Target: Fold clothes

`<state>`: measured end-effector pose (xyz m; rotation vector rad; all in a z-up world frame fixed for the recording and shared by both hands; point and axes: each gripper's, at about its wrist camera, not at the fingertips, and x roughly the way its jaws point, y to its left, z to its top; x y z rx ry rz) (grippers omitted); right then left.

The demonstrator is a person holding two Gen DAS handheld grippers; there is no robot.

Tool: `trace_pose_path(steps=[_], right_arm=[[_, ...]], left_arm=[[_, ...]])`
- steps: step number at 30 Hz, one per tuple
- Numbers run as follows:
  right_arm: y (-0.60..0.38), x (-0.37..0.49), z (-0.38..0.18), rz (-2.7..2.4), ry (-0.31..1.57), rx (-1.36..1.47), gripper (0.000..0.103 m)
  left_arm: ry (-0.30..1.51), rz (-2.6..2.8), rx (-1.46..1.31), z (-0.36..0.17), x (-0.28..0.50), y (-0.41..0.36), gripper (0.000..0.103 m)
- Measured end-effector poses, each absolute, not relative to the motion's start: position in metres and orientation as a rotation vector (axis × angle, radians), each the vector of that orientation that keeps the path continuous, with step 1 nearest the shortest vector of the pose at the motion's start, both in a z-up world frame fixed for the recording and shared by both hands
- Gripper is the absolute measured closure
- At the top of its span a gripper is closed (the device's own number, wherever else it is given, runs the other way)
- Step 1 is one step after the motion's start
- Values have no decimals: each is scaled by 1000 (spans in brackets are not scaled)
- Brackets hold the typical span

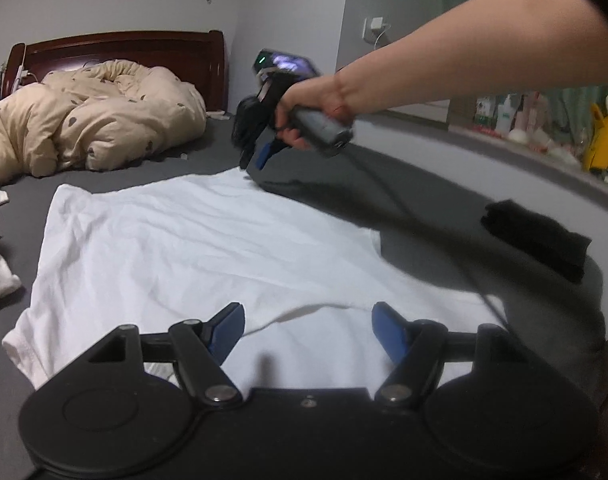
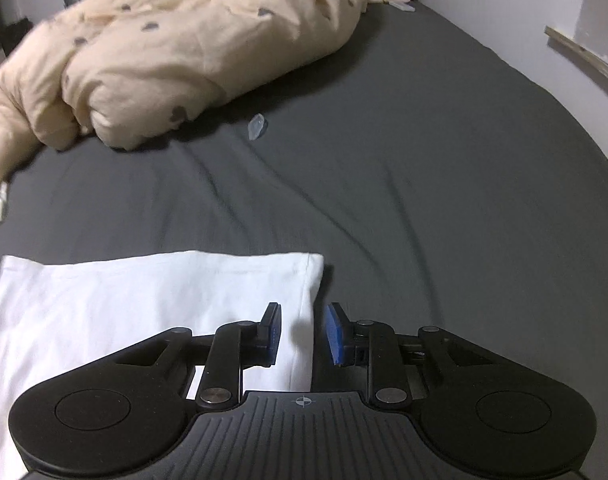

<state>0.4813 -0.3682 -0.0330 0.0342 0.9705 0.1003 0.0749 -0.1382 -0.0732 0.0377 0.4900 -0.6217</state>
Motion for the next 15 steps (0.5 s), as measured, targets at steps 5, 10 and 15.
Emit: trace_pose_path(steps=[5,10,15], right_arm=[[-370,497,-49,54,1002,15,77],[-377,498,-54,93,1020,64,90],[-375,491,-49,118,1005,9,103]], left_arm=[[496,-622,8,-77,83,-134,33],[506,-617,-32,-78,88,-129,32],[508,-621,-25,-79,88,-130,32]])
